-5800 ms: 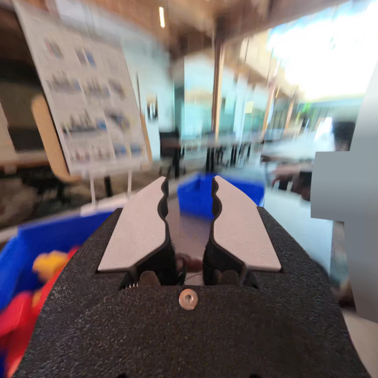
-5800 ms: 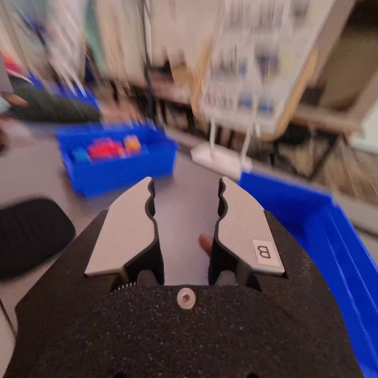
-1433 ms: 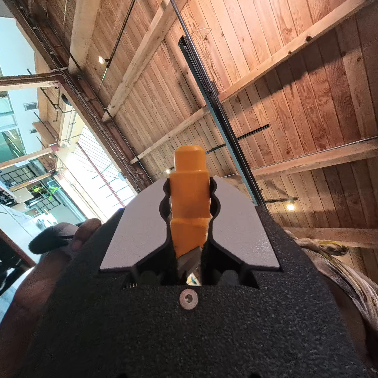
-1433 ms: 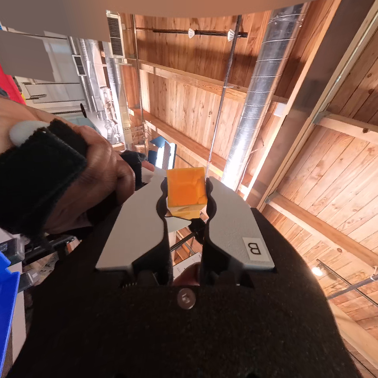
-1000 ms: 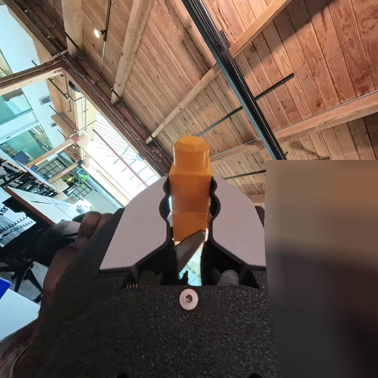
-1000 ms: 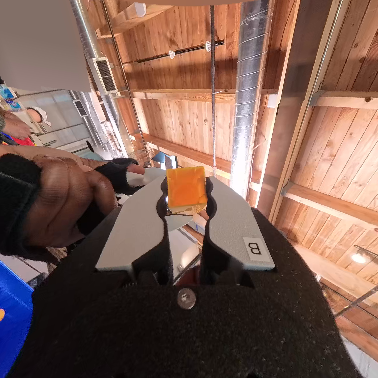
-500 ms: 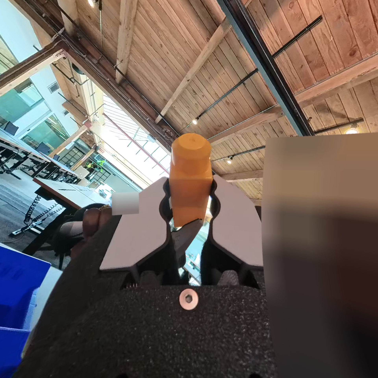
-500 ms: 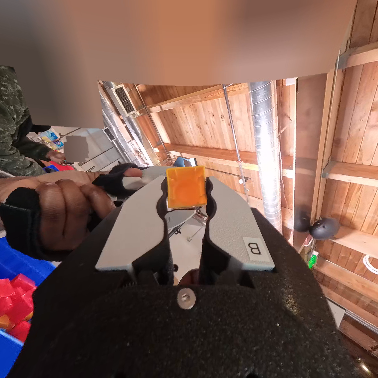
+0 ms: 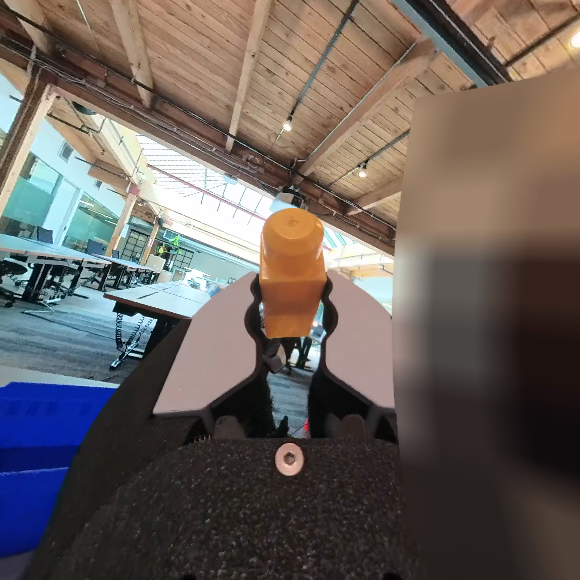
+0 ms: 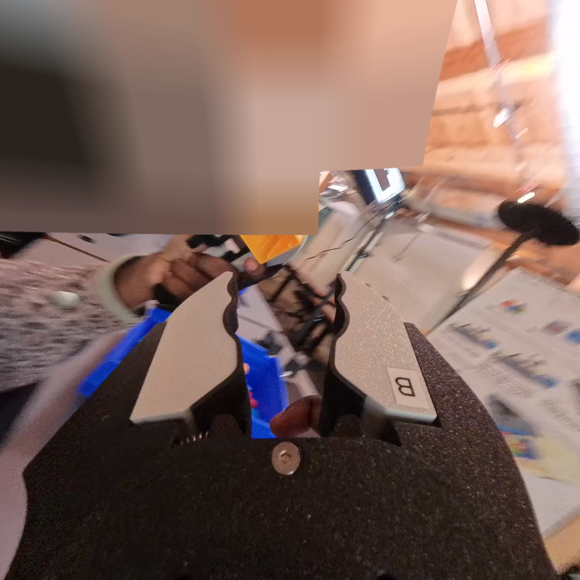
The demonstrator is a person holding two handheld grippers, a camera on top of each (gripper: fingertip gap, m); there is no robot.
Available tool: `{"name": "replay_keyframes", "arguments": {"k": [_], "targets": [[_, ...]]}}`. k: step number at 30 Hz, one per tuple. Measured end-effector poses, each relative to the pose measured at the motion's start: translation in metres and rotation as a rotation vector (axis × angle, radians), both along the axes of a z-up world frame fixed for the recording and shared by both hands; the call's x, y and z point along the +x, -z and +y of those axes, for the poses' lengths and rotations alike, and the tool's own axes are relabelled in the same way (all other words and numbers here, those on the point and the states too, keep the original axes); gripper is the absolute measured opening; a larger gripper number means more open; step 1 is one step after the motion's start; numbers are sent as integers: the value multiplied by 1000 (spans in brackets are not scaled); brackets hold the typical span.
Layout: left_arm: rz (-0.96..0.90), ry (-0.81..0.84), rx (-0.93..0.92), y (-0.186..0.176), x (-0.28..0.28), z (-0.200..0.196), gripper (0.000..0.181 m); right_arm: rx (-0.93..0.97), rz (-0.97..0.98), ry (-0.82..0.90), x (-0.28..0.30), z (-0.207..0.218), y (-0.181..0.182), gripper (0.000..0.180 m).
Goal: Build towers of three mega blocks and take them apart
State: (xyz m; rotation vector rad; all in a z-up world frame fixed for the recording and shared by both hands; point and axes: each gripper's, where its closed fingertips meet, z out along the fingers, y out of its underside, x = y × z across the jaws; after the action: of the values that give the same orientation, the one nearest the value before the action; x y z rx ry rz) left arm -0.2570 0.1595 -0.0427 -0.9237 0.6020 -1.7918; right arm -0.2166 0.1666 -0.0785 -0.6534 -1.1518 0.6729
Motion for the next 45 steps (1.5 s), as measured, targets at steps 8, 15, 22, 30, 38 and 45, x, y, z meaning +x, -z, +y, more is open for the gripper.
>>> {"name": "replay_keyframes", "arguments": {"k": [8, 15, 22, 30, 38, 45], "targets": [[560, -294, 252, 59, -1, 10, 36, -451, -198, -180, -30, 3, 31, 78], [771, -274, 322, 87, 4, 4, 38, -426, -361, -177, -65, 3, 66, 47], [1064, -930, 213, 101, -97, 60, 61, -355, -197, -84, -39, 25, 44, 41], [1505, -1227, -491, 212, -218, 123, 63, -376, -96, -21, -11, 43, 33, 41], [1664, -1309, -697, 292, -238, 167, 54, -355, -113, -8, -19, 45, 37, 41], [1691, -1272, -731, 327, -246, 172, 38, -345, -102, 16, -16, 50, 37, 41]]}}
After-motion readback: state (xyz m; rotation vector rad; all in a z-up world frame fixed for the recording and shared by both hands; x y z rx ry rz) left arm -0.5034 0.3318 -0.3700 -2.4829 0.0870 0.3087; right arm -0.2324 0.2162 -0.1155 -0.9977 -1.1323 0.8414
